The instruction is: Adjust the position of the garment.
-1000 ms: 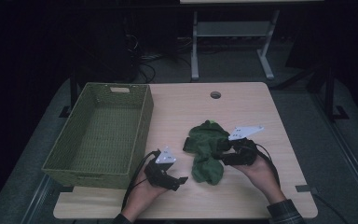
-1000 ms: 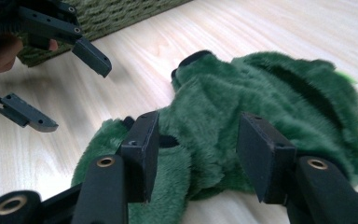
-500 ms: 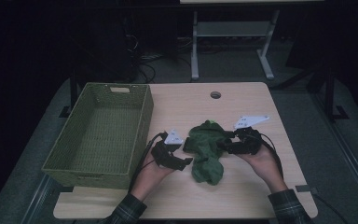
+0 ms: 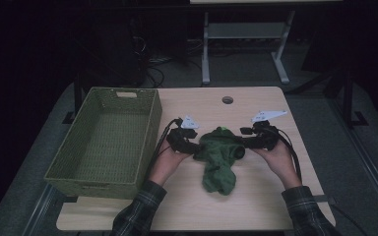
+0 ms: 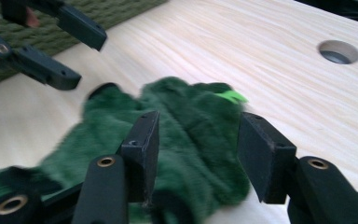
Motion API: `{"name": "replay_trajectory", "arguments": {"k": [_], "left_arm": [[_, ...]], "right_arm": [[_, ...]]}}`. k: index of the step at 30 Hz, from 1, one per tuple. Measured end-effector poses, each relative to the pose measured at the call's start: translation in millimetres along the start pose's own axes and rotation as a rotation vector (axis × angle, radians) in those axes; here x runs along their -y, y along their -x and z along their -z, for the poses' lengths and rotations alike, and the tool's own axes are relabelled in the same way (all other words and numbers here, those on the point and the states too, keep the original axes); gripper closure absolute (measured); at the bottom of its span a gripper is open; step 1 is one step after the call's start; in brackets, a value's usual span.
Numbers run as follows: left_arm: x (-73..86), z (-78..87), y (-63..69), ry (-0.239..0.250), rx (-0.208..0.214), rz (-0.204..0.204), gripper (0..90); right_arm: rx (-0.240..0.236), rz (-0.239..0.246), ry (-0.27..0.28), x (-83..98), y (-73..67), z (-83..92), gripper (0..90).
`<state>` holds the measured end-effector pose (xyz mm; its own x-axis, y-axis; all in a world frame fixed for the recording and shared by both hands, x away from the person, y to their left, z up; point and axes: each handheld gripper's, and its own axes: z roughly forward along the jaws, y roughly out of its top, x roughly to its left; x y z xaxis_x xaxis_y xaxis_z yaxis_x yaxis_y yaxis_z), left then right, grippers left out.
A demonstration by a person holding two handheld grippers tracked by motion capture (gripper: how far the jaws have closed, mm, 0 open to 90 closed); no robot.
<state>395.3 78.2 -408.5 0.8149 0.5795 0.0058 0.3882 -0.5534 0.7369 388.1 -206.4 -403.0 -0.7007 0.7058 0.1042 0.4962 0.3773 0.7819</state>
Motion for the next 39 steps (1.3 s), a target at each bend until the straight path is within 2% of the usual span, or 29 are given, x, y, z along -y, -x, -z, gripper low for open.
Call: {"name": "replay_trajectory", "arguments": {"k": [5,10,12,13,15,20,24,29,31,34,36,39], "left_arm": [[-5.0,-20.7,-14.3,-0.019,-0.003,0.017,51.6],[-3.3,-43.9,-26.7,-0.057,-0.004,0.016,54.3],[-2.0,-51.6,-30.3,-0.073,0.009,0.028,54.6],[-1.6,-54.7,-32.2,-0.075,0.013,0.021,54.6],[-0.4,-59.4,-33.4,-0.078,0.024,0.038,54.8],[0.9,-67.6,-35.2,-0.084,0.043,0.040,56.0],[1.1,-70.9,-36.7,-0.087,0.044,0.036,59.4],[3.8,-76.9,-39.7,-0.110,0.045,0.030,66.0],[4.5,-78.3,-39.8,-0.110,0.045,0.028,69.9],[4.2,-78.7,-38.6,-0.111,0.042,0.017,79.2],[4.1,-78.9,-37.5,-0.114,0.050,0.024,85.6],[3.0,-78.4,-36.0,-0.124,0.044,0.027,87.9]], "right_arm": [[0.020,-0.019,0.000,-1.5,14.2,-10.5,49.8],[0.012,-0.057,-0.047,6.9,25.5,-27.0,50.9],[0.015,-0.066,-0.068,10.3,28.4,-33.8,51.2],[0.011,-0.068,-0.076,11.8,29.9,-36.7,51.1],[0.009,-0.068,-0.094,14.8,32.2,-41.8,51.0],[0.004,-0.077,-0.139,21.7,36.0,-51.3,51.1],[0.007,-0.086,-0.151,27.3,40.2,-55.6,54.1],[0.024,-0.087,-0.166,30.8,41.2,-59.5,61.6],[0.037,-0.077,-0.146,32.7,40.3,-59.9,66.3],[0.060,-0.072,-0.127,36.1,40.3,-59.1,79.2],[0.074,-0.069,-0.121,37.7,40.3,-58.6,86.5],[0.080,-0.078,-0.130,36.6,40.1,-58.6,88.5]]}}
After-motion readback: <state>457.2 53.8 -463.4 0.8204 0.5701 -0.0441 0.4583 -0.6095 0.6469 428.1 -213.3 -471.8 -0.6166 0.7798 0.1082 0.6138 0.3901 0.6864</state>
